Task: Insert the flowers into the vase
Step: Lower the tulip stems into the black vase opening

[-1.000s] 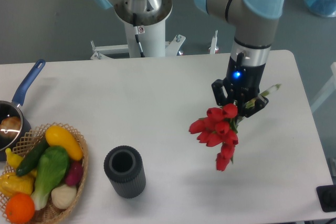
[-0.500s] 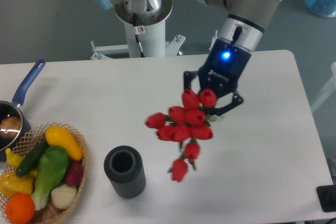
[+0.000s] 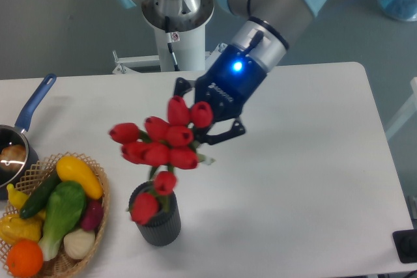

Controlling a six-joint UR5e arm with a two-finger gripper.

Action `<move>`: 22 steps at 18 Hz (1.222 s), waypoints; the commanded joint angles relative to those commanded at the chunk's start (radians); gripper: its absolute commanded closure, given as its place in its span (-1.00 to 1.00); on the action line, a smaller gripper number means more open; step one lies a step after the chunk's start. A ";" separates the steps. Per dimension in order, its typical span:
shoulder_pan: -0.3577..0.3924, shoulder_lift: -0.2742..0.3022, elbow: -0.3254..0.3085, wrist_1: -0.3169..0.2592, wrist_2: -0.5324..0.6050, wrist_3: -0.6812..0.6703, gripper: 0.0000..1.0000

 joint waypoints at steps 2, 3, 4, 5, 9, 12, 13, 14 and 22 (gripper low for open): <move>0.000 -0.015 0.025 -0.002 -0.034 0.000 1.00; 0.000 -0.023 0.037 -0.002 -0.046 0.000 1.00; 0.000 -0.031 0.041 0.000 -0.046 0.000 1.00; -0.001 -0.041 0.048 0.002 -0.046 -0.002 1.00; -0.023 -0.083 0.084 0.003 -0.048 -0.002 1.00; -0.052 -0.129 0.123 0.005 -0.080 -0.003 1.00; -0.060 -0.138 0.123 0.005 -0.083 -0.003 1.00; -0.067 -0.144 0.121 0.005 -0.083 -0.003 1.00; -0.075 -0.146 0.123 0.005 -0.083 -0.017 1.00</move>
